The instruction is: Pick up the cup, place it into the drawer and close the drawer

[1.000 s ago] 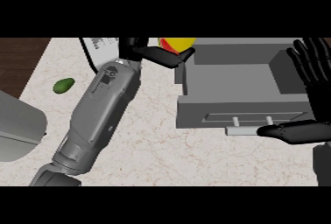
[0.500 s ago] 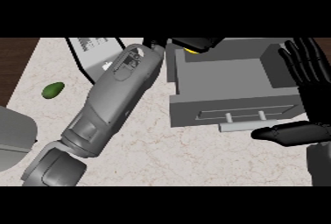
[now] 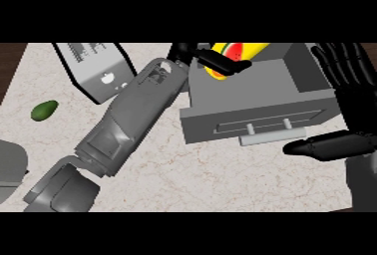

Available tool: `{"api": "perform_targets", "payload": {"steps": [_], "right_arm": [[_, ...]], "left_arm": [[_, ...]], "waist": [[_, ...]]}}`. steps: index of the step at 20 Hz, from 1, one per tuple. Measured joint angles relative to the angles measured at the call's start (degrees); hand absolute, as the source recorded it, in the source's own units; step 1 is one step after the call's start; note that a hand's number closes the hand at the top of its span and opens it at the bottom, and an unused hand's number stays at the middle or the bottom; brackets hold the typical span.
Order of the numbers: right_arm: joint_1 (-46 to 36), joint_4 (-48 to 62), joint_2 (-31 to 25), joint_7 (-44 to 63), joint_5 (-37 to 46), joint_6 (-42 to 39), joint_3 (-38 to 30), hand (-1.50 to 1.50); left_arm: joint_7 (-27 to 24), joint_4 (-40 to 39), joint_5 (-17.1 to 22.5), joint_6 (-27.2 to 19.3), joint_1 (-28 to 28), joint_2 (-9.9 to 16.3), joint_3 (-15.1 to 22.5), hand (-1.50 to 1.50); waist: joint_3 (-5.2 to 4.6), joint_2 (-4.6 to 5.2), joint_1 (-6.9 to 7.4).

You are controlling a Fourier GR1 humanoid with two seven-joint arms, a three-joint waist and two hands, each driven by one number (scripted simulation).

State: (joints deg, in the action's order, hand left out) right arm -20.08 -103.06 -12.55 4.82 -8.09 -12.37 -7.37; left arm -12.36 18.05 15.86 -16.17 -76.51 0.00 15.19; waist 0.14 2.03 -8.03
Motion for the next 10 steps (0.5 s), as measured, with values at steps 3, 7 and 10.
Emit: {"api": "perform_targets", "payload": {"steps": [3,7,10], "right_arm": [[-1.56,1.08,0.2,-0.43,-0.04,-0.41,0.63,-1.5],[-2.3,1.59,0.61,-0.86,-0.69,-1.41,1.53,-1.5],[-3.09,1.81,1.25,-0.55,-2.91,-4.12,3.66,1.5]], "left_arm": [[0.4,-1.04,0.64,0.52,0.45,0.01,2.48,-1.5],[-1.19,-0.42,3.33,1.05,2.31,0.0,3.7,-1.5],[-3.0,0.93,6.33,0.96,3.42,0.0,3.36,-1.5]], "waist": [[0.02,0.41,-1.31],[-0.03,0.71,-2.65],[-0.05,0.88,-3.33]]}}
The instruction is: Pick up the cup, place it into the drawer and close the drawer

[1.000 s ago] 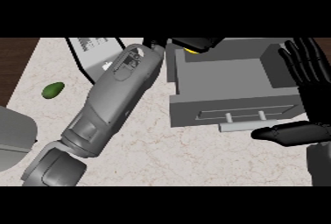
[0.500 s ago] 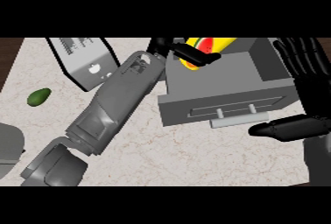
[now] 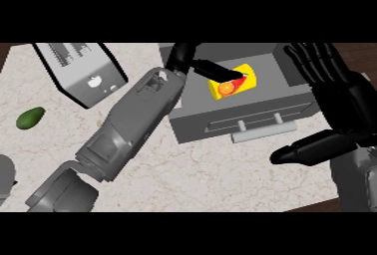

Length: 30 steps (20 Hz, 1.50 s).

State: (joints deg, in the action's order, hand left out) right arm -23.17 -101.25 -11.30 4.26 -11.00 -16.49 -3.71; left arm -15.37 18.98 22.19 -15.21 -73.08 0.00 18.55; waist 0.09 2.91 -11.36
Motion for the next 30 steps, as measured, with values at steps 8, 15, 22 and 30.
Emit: {"api": "perform_targets", "payload": {"steps": [8,15,22,30], "right_arm": [[-0.48,0.22,-1.31,2.87,-7.15,-11.53,7.13,1.5],[2.49,-0.4,-8.75,7.21,-0.35,-18.87,13.18,-1.5],[6.09,1.51,-10.9,2.28,18.67,-14.55,17.73,-1.5],[3.05,22.07,-7.73,-5.82,34.04,-7.25,23.7,1.5]], "left_arm": [[-7.89,4.21,8.46,1.07,1.11,0.0,-2.41,-1.5],[-12.48,3.41,12.34,-1.22,0.96,0.0,-3.51,-1.5],[-15.13,3.06,15.16,-1.19,2.01,0.0,-4.33,-1.5],[-16.88,6.07,16.12,2.06,6.44,1.11,-5.44,-1.5]], "waist": [[-0.1,-0.31,0.34],[-0.09,-1.26,3.8],[-0.03,-1.88,7.65],[-0.02,-2.31,12.32]]}}
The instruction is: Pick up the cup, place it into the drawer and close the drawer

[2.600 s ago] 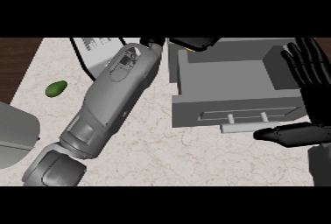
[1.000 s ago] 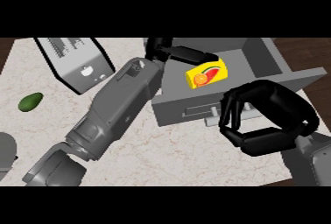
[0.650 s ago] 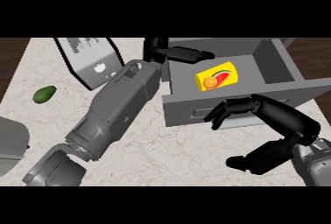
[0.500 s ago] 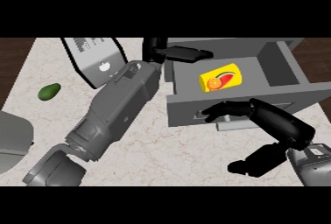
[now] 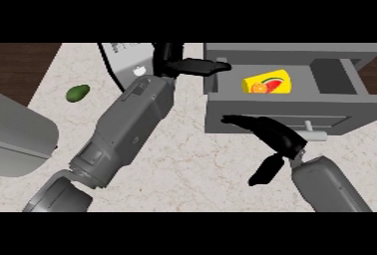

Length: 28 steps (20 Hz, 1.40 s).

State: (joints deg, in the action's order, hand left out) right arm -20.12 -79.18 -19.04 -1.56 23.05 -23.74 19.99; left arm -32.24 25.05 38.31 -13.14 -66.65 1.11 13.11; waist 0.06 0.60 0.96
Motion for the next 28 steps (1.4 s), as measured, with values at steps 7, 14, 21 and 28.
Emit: {"api": "perform_targets", "payload": {"steps": [7,14,21,28], "right_arm": [[-9.29,23.46,2.61,-9.49,6.6,7.37,-1.3,1.5],[-20.03,39.58,1.32,-18.03,4.81,11.94,-9.42,1.5],[-24.04,46.65,0.34,-22.07,1.65,11.41,-14.25,1.5],[-23.79,46.77,-0.8,-22.86,-1.7,6.36,-16.21,1.5]], "left_arm": [[0.12,4.98,0.22,3.02,5.99,2.84,-0.09,-1.5],[1.04,10.02,0.55,6.57,11.39,6.16,0.2,-1.5],[2.58,13.52,0.82,9.89,15.08,8.87,0.78,-1.5],[3.57,15.54,0.83,11.92,16.68,10.25,1.33,-1.5]], "waist": [[-0.14,-0.17,3.34],[0.15,0.46,5.95],[0.44,0.74,7.56],[0.57,0.89,8.59]]}}
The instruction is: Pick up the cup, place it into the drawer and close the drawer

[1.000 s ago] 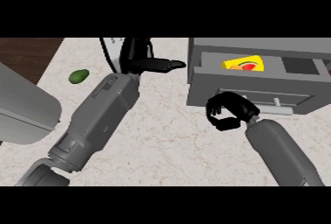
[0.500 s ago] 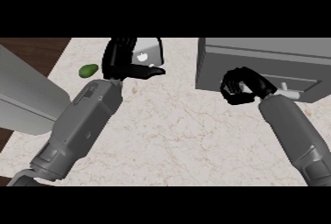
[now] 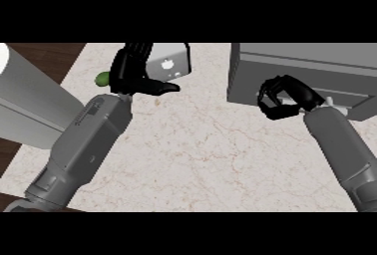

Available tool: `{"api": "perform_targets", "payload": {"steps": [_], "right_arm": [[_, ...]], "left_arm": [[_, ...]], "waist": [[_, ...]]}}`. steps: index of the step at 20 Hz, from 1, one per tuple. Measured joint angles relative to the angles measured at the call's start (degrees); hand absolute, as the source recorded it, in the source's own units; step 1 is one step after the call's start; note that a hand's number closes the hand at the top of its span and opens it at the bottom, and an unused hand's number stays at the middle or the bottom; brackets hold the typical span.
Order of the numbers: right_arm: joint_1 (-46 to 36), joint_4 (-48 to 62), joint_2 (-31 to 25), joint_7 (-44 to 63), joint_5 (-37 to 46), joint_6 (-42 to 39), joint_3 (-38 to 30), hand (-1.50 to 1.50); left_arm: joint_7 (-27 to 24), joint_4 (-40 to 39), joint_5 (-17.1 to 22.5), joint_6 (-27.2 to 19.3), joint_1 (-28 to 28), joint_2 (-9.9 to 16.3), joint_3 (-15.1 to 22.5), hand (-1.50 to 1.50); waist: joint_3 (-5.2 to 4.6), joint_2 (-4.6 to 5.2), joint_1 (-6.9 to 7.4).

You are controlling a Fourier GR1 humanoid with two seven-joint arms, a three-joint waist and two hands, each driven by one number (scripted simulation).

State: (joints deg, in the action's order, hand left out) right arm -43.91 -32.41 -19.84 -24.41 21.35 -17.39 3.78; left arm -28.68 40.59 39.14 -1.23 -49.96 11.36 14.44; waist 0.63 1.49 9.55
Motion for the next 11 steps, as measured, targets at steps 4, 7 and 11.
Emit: {"api": "perform_targets", "payload": {"steps": [4,7,11], "right_arm": [[0.39,-0.81,-0.94,0.15,-1.75,-3.39,-0.62,1.5],[0.81,-1.54,-1.44,0.47,-3.01,-5.31,-1.15,1.5],[1.26,-2.46,-2.21,0.75,-4.41,-7.93,-1.58,1.5]], "left_arm": [[0.12,0.82,0.09,0.79,0.83,0.05,0.26,-1.5],[0.37,1.34,0.26,1.59,1.36,0.24,0.38,-1.5],[0.31,1.89,0.46,2.33,2.23,0.47,0.38,-1.5]], "waist": [[0.21,0.25,0.57],[0.29,0.43,0.93],[0.49,0.69,1.38]]}}
